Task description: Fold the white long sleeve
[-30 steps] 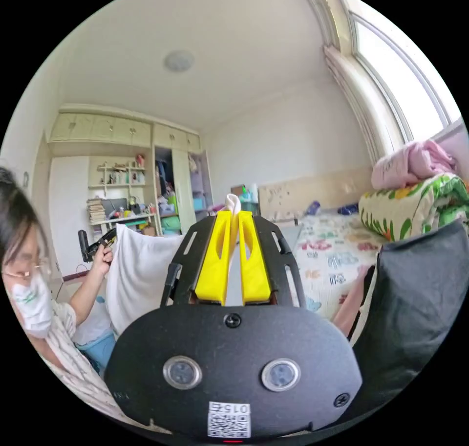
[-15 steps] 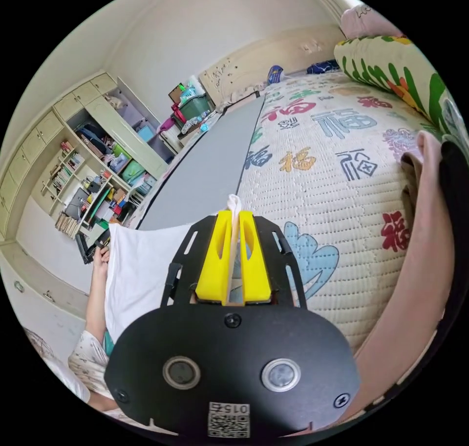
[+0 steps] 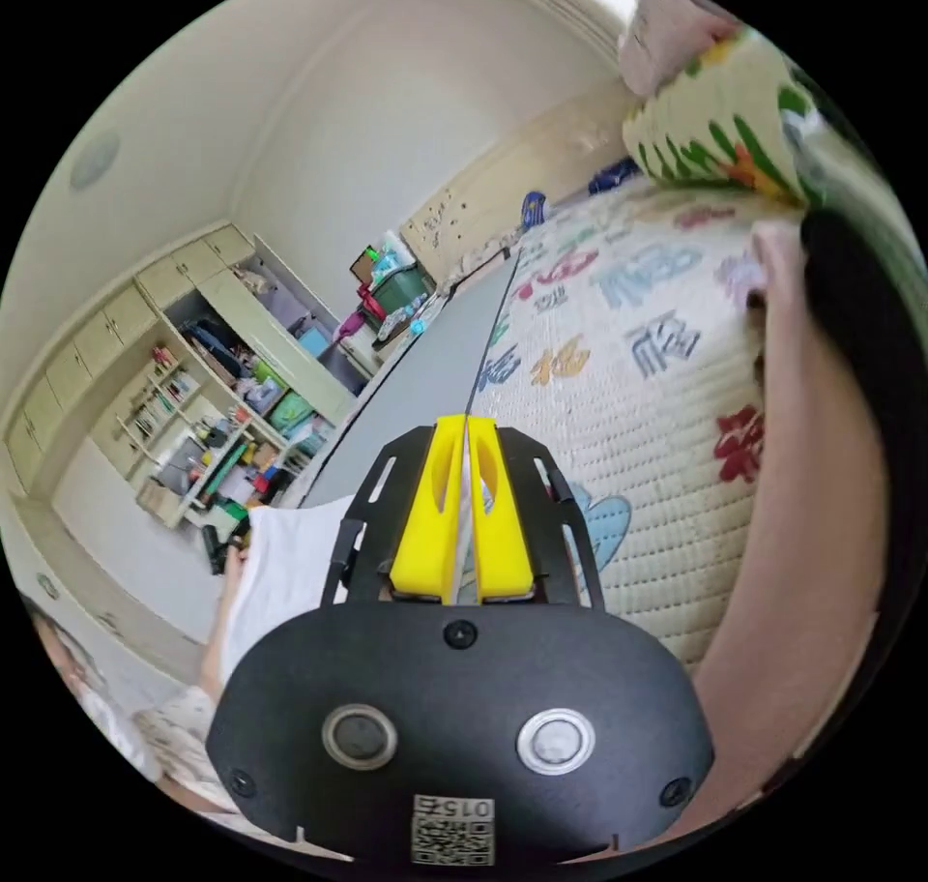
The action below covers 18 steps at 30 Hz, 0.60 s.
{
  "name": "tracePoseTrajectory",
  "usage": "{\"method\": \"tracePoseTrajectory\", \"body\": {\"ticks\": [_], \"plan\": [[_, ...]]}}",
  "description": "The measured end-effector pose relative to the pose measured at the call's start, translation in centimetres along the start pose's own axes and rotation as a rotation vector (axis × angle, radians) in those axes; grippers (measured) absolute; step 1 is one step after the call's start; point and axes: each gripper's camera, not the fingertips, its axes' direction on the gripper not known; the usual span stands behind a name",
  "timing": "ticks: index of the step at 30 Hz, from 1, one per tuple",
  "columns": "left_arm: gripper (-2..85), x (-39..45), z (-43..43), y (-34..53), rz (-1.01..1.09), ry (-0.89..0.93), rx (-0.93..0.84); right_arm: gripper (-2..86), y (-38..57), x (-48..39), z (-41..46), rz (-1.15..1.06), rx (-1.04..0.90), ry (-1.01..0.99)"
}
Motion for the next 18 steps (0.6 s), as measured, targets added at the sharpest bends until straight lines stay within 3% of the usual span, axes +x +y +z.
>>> {"method": "tracePoseTrajectory", "body": {"ticks": [3,6,9,12,15,17,18], "plan": [[3.6,1.0,0.0,1.6,-0.003,0.006,0.054,0.1,2.6,-6.5,-1.9,-0.283,0.102,0.286],[5.5,6.1,0.0,2.9,0.081,-0.124,0.098,-0.5,7.3,-12.9,-4.0,-0.539,0.155,0.391],[6.3,12.7,2.1,1.8,0.228,-0.324,-0.108,0.1,12.3,-17.6,-6.6,-0.827,0.015,0.247],[6.8,20.1,0.8,1.7,0.349,-0.456,-0.144,2.3,17.0,-17.8,-10.7,-0.852,-0.148,0.015],[6.5,28.9,-2.4,3.4,0.456,-0.427,-0.095,3.7,24.3,-17.1,-15.3,-1.030,-0.351,-0.273],[6.6,35.3,-3.5,6.2,0.595,-0.371,-0.129,4.0,29.2,-16.0,-18.7,-1.120,-0.327,-0.385],[6.5,39.3,-4.0,9.2,0.707,-0.261,-0.153,4.3,32.4,-15.2,-20.6,-1.165,-0.248,-0.399]]}}
